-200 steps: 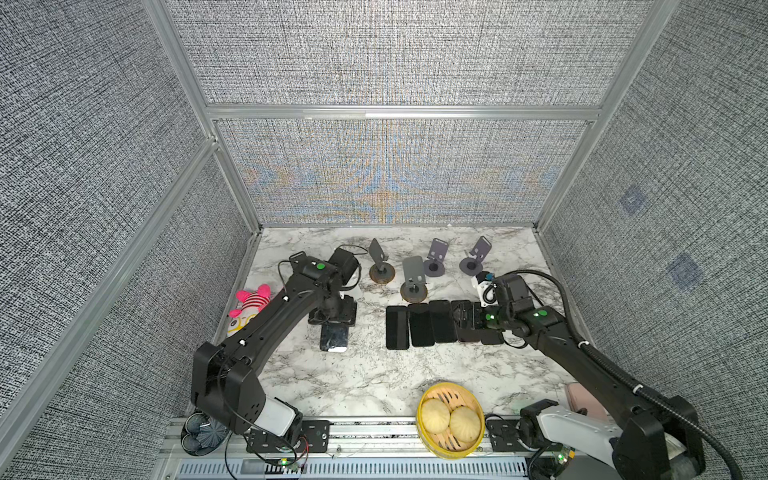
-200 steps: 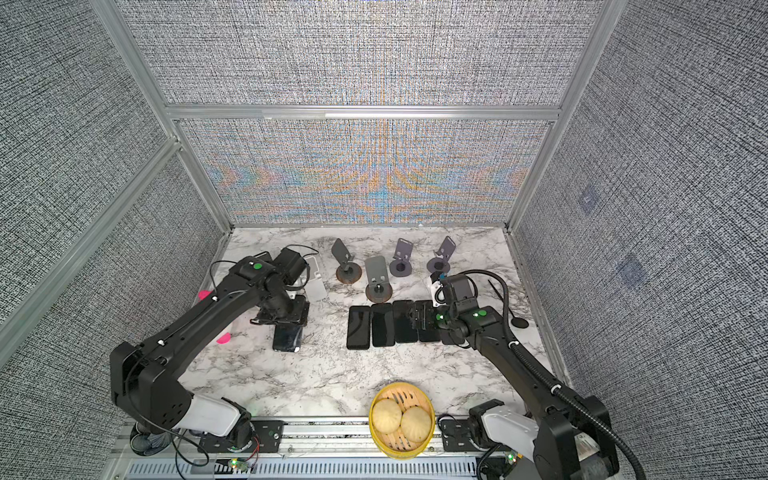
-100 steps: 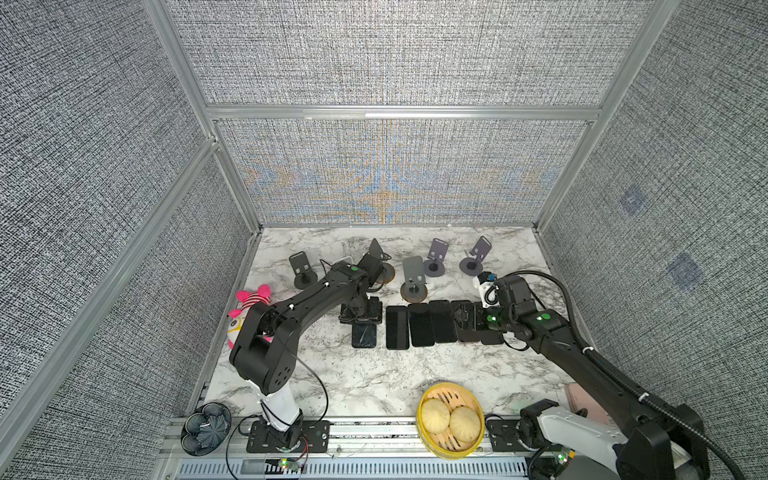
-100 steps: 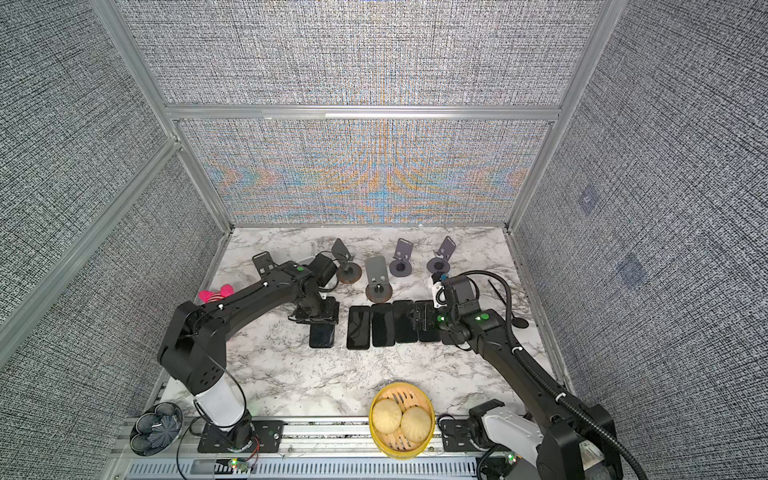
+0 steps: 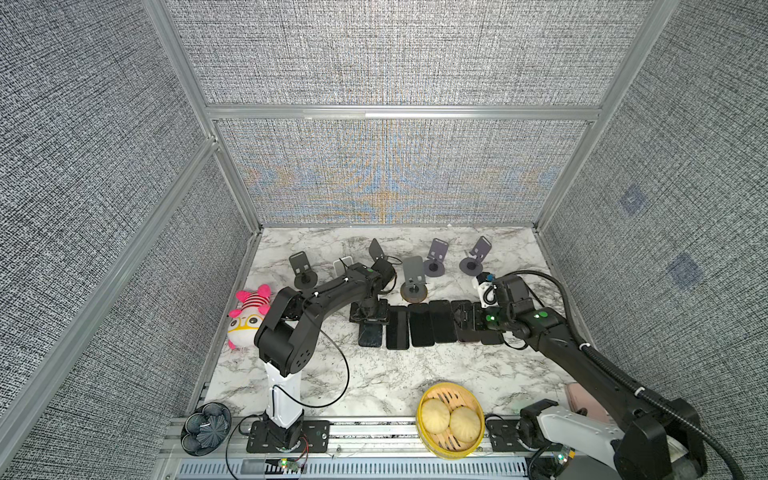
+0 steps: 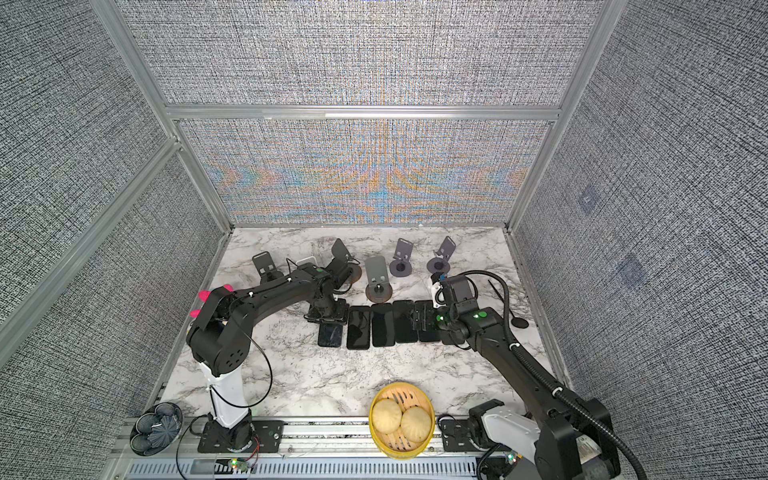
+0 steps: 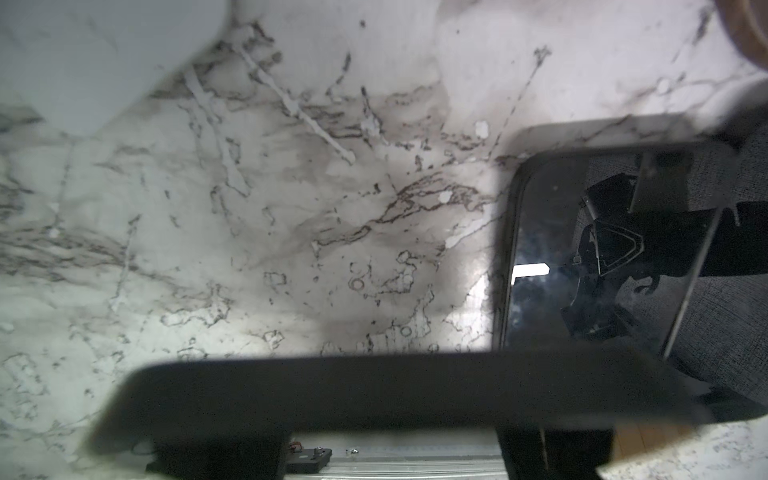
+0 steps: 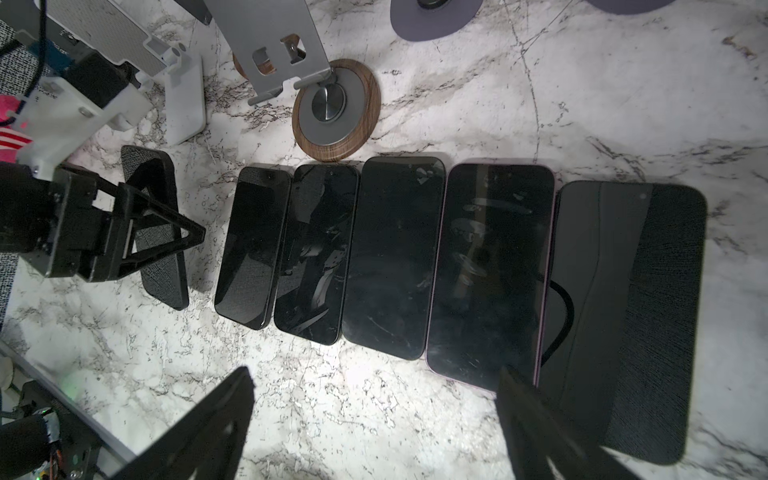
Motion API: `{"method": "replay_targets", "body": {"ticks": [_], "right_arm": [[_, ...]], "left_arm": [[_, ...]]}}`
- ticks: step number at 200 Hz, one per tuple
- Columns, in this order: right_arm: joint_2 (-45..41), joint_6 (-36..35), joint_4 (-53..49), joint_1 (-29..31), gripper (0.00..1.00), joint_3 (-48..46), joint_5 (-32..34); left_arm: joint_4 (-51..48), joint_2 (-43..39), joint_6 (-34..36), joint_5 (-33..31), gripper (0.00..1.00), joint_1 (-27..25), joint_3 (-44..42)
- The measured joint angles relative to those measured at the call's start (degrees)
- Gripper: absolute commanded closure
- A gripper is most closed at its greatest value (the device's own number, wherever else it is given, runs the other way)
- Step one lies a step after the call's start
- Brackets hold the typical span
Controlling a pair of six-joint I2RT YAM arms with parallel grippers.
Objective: Remove the phone from the phone stand
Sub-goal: 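Lower the black phone flat at the end of the row nearest the left gripper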
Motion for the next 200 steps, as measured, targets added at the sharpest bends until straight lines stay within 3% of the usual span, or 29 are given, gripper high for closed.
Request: {"method": "replay_targets", "body": {"ticks": [56,200], "right_arm": [[0.2,-0.02,0.0,0.0,0.08,0.0,0.17],[-0.35,-0.02,0.0,0.15,0.08,-0.48,1.11]], "left_arm": [[2.58,1.27,-1.03,1.18,0.79,0.02,-1.55],[4.74,1.22,-2.51,2.14,0.22,0.02,-3.61]]}}
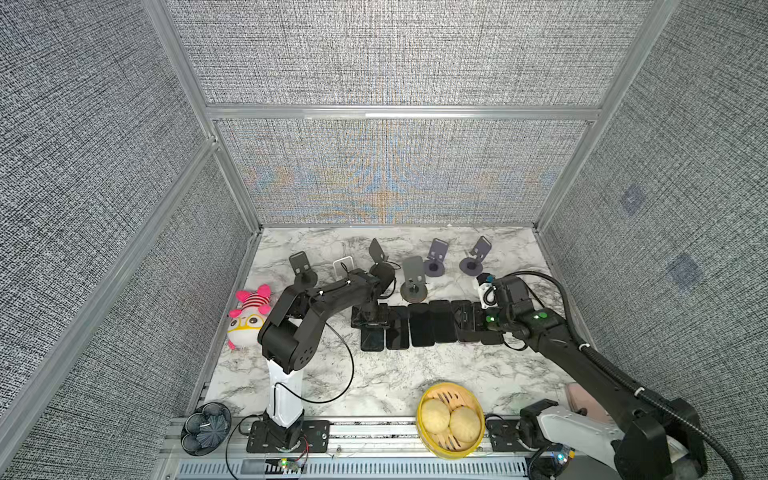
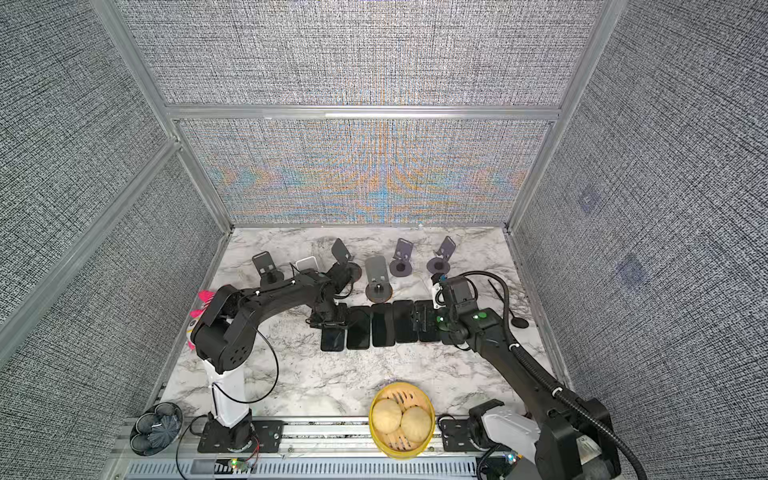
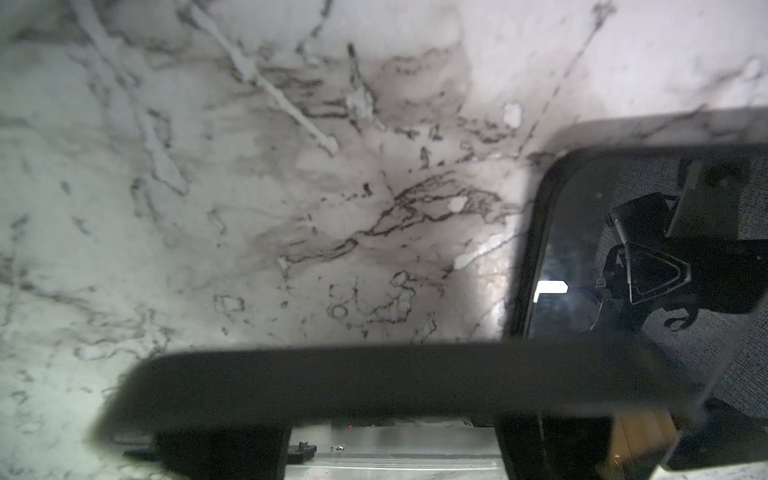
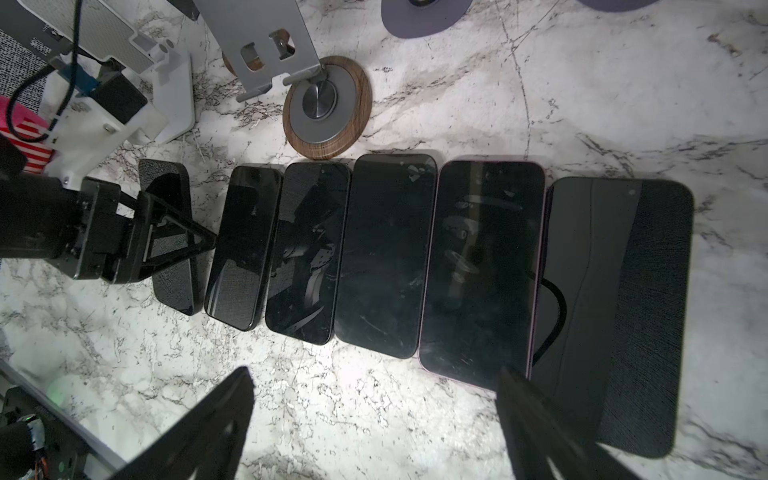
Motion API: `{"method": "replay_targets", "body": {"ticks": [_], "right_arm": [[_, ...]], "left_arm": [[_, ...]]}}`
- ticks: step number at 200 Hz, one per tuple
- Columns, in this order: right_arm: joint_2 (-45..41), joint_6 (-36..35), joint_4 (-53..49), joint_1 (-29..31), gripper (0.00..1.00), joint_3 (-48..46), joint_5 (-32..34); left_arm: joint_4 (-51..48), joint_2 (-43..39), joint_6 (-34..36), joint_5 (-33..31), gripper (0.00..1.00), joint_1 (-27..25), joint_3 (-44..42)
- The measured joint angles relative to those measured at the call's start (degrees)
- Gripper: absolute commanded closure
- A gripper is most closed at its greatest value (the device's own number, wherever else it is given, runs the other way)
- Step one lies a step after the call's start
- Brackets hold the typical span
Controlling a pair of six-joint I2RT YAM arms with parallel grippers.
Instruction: Remove the phone from the phone stand
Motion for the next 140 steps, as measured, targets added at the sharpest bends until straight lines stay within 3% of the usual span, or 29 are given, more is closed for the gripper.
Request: {"method": "replay_targets", "body": {"ticks": [47,140], "right_arm": [[-0.22,0.0,0.0,0.04,0.09,0.0,0.15],[-0.57,0.0,-0.2,0.17,0.09,0.31,0.35]], "left_arm": [[0.37,-0.04,-0.22,-0.68,0.15,0.0,-0.39],[-0.2,-5.9,-0.39,-2.05,0.17,0.0,-0.52]]}}
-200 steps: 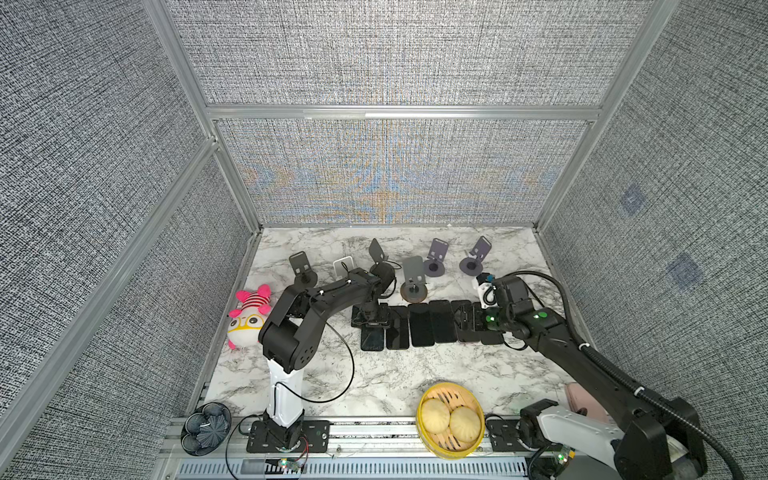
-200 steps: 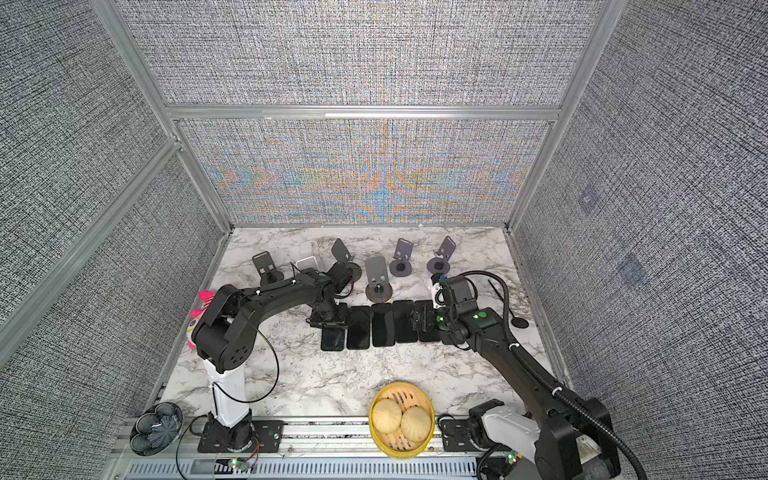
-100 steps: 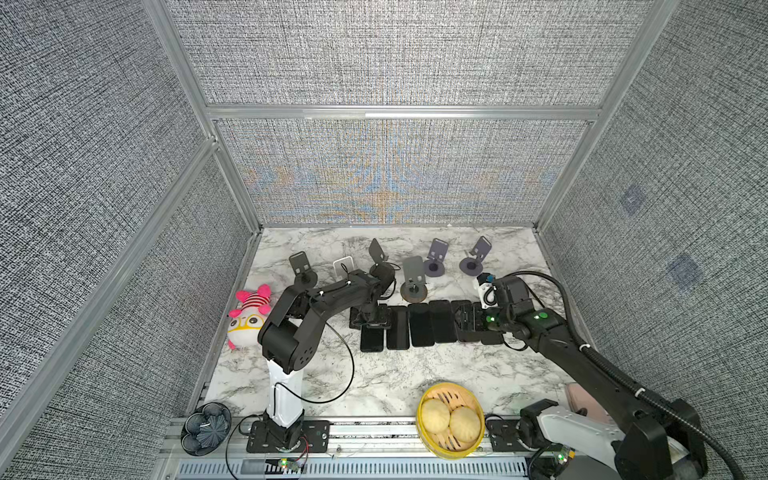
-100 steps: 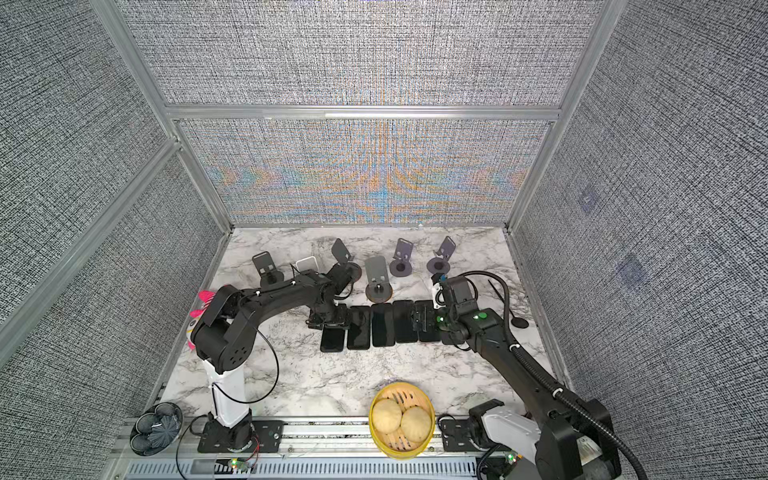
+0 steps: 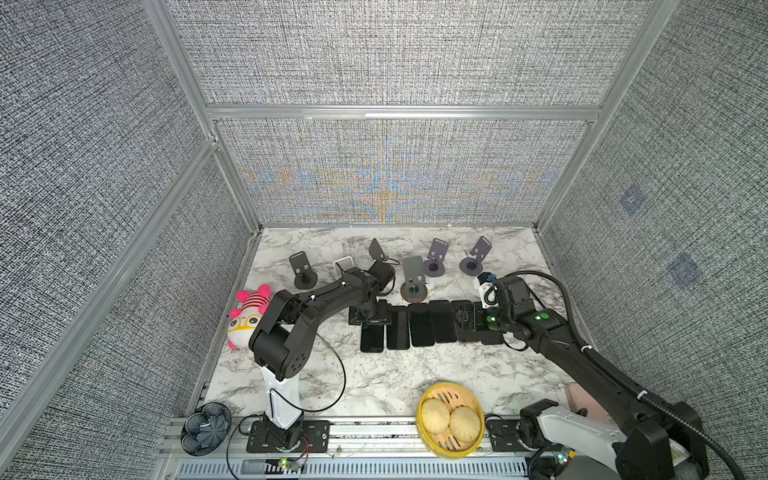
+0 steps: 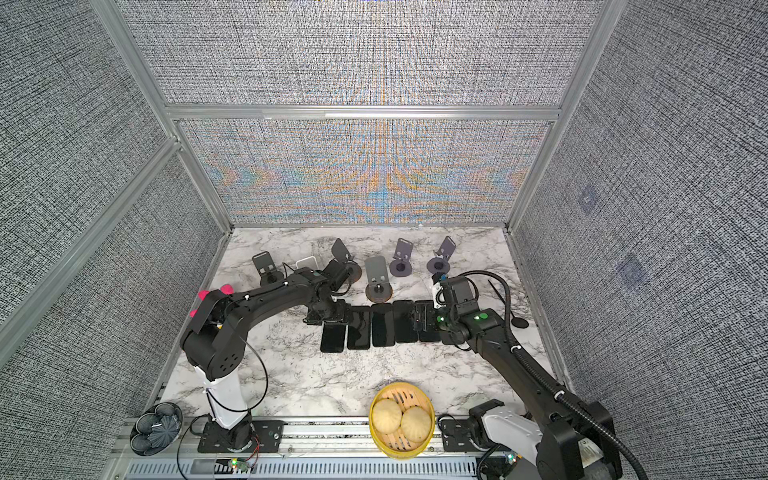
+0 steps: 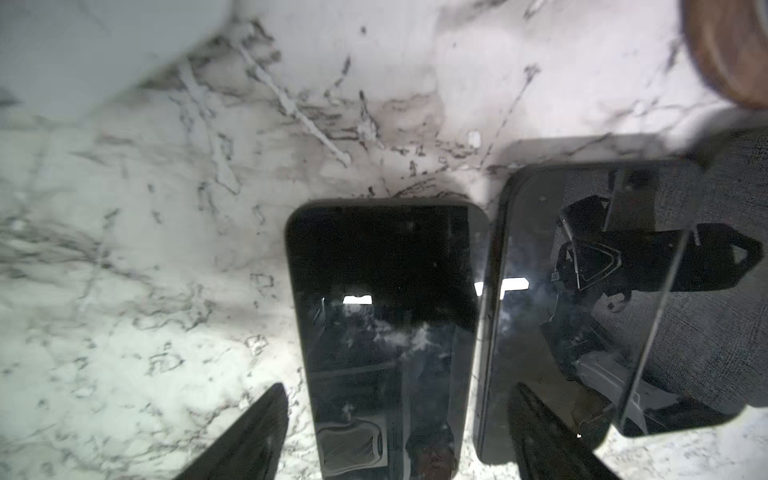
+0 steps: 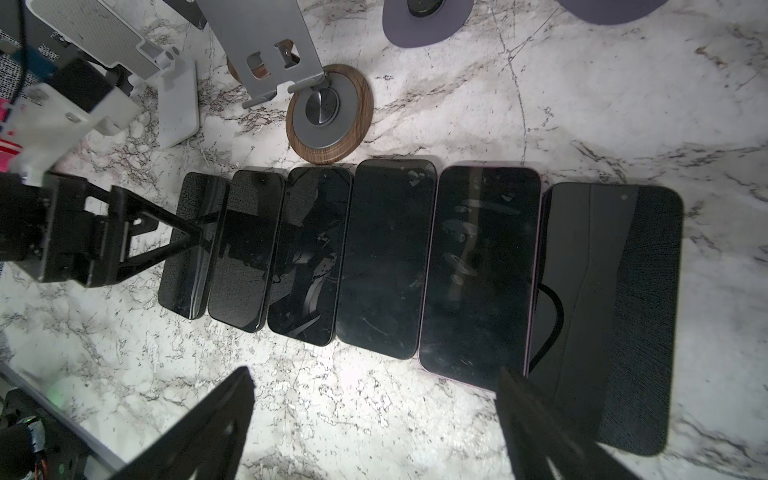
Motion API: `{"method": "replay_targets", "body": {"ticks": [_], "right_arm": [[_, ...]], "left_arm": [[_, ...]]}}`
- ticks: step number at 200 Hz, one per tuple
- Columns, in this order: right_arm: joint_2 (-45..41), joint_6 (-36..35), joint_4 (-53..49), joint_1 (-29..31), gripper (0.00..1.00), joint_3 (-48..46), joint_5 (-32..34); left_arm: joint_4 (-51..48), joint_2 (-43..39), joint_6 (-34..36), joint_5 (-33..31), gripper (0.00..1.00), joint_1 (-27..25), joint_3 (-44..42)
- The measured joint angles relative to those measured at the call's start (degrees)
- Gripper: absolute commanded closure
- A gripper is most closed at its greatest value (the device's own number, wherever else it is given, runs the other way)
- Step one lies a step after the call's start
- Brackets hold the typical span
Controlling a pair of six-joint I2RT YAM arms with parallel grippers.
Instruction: Remove the phone from the phone stand
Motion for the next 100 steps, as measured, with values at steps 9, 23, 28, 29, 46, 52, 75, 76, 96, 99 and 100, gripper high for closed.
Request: {"method": "replay_targets", "body": {"ticks": [9,23,28,29,46,52,75,76,96,99,100], "right_arm": [[0.11,0.0,-0.04,0.13,0.09,0.09,0.02],[0.33,0.0,-0.02,0.31,0.09,0.28,0.02],[0.39,0.0,0.0,0.33,0.09,0.33,0.02],[0.42,0.0,0.02,0.37,0.09,0.33,0.0],[0.5,0.0,0.02,0.57,0.09,0.39,0.17],[0.5,0.0,0.07,0.59,0.09,0.39,0.28],[0.61,0.02,0.13,0.68,0.09,0.59,0.66],[0.63,0.02,0.15,0.68,0.09,0.61,0.66],[1.29,0.02,0.42,0.96,0.09,1.18,0.7],[1.4,0.04,0.42,1.01,0.09,1.27,0.68],[1.42,0.02,0.42,1.01,0.09,1.29,0.68]], "left_arm": [[-0.42,-1.16,0.0,-0.52,0.19,0.0,0.0],[-1.4,-3.17,0.02,-1.66,0.27,0.04,-0.35],[-1.73,-3.91,0.02,-2.05,0.3,0.04,-0.7],[-1.79,-4.0,0.02,-2.08,0.3,0.04,-0.74],[-3.06,-6.19,0.0,-3.48,0.38,0.04,-3.06],[-3.58,-6.95,-0.02,-3.82,0.41,0.07,-4.33],[-4.96,-9.33,-0.81,-5.27,0.55,0.57,-9.31],[-4.96,-9.42,-0.85,-5.31,0.55,0.59,-9.46],[-4.74,-11.1,-1.68,-5.86,0.66,2.03,-13.33],[-4.59,-11.21,-1.81,-5.9,0.67,2.25,-13.75],[-4.52,-11.21,-1.86,-5.9,0.68,2.29,-13.86]]}}
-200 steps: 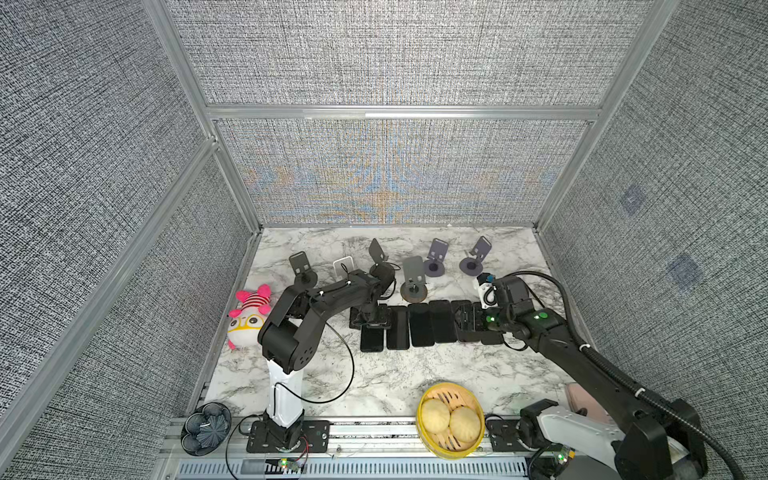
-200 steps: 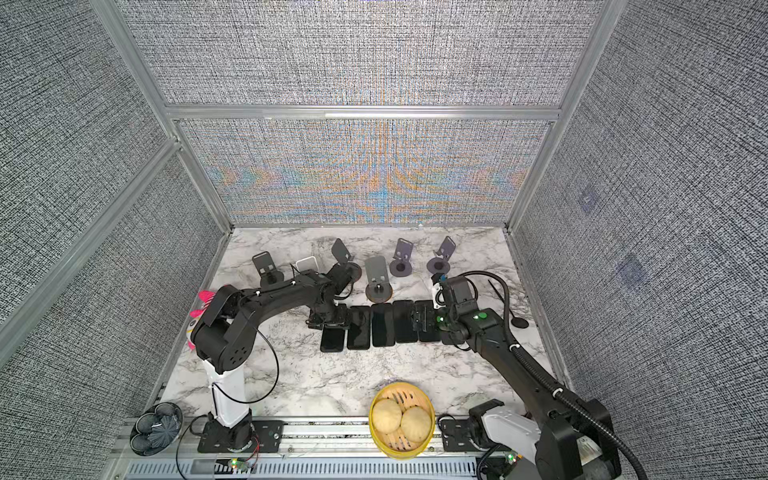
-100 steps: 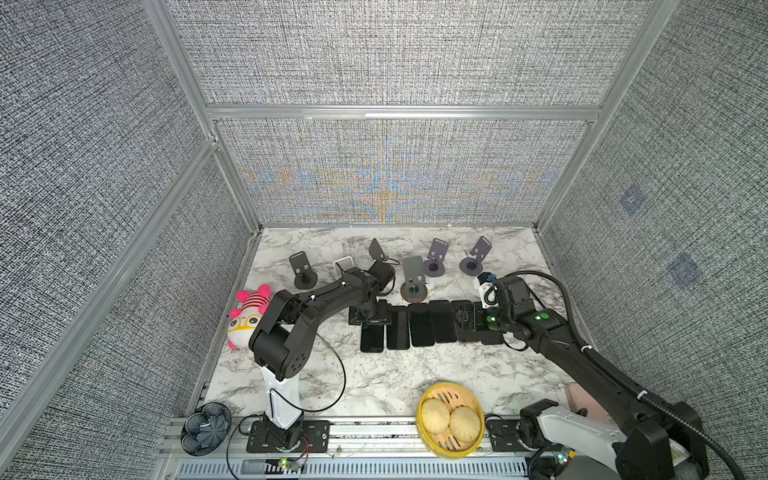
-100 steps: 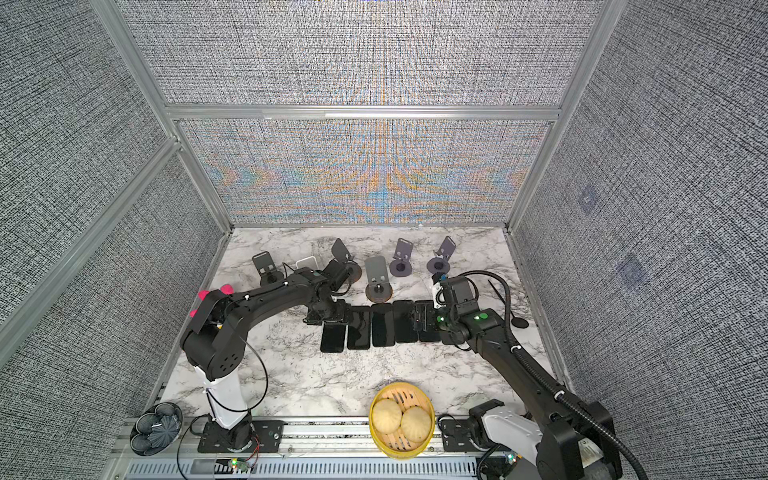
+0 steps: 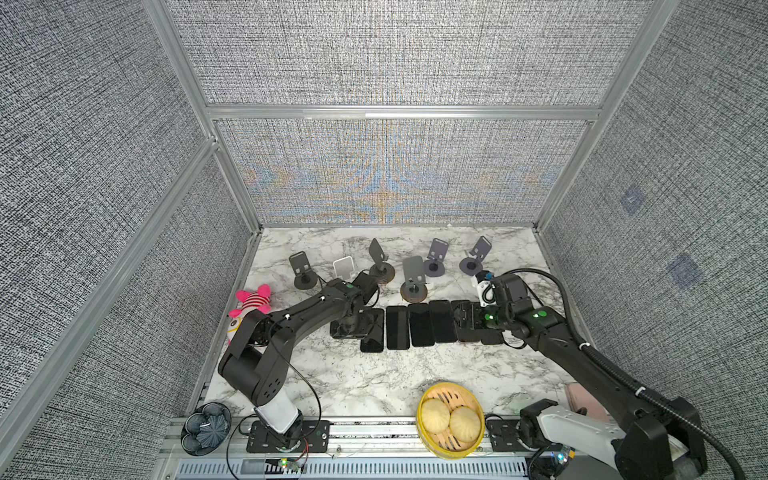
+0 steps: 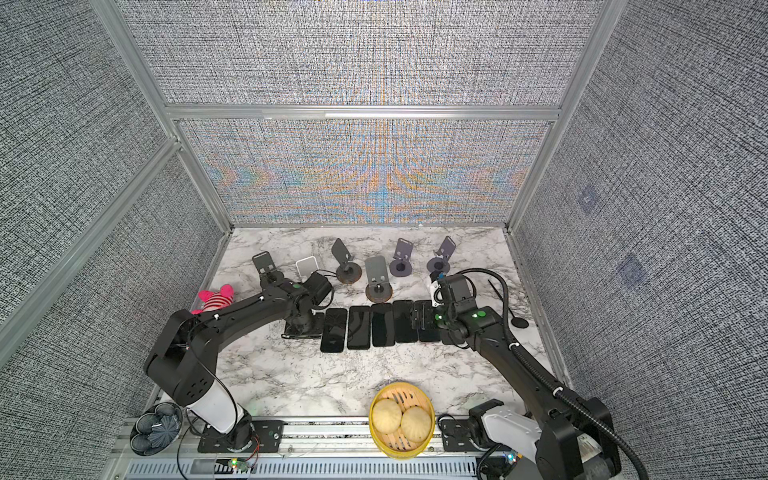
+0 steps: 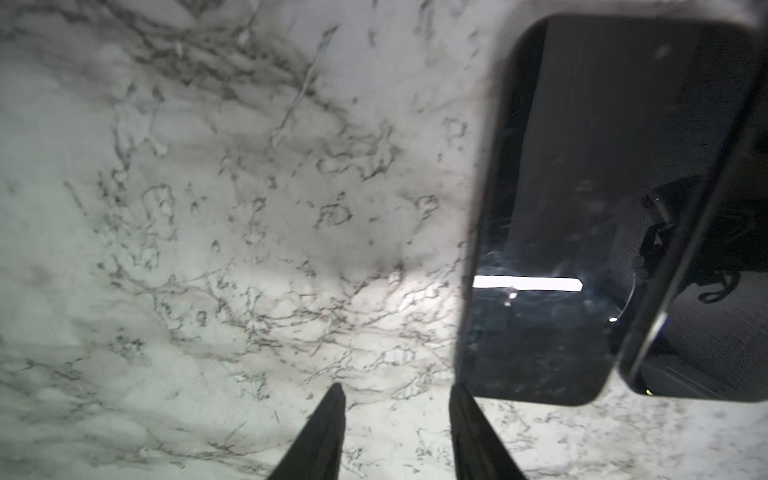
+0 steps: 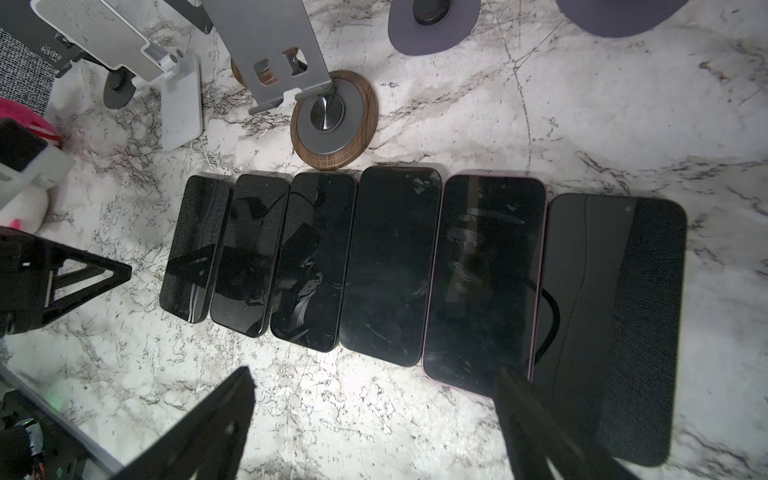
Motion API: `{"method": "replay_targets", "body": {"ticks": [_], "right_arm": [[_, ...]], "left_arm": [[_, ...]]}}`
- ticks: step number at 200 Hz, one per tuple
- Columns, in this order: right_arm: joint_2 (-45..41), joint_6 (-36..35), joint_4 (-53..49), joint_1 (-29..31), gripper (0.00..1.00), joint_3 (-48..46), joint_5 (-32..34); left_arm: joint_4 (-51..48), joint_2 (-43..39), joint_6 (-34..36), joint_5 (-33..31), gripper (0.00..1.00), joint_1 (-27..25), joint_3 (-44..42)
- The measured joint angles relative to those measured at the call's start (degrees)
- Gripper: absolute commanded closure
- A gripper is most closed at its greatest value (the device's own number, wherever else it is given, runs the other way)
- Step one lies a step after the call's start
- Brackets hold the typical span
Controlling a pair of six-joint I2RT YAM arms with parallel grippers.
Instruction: Remove the phone from the phone stand
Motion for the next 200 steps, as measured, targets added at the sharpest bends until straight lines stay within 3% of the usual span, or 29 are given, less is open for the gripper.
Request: {"method": "replay_targets", "body": {"ticks": [114,200], "right_arm": [[0.57,0.83,0.92,1.22,0.09,0.7,1.66],[1.57,0.85,1.51,1.88,0.09,0.7,2.12]], "left_arm": [[9.66,4.39,-0.76,3.98,0.73,1.14,-3.28],[9.92,6.27,-1.01,5.03,0.74,1.18,-1.49]]}}
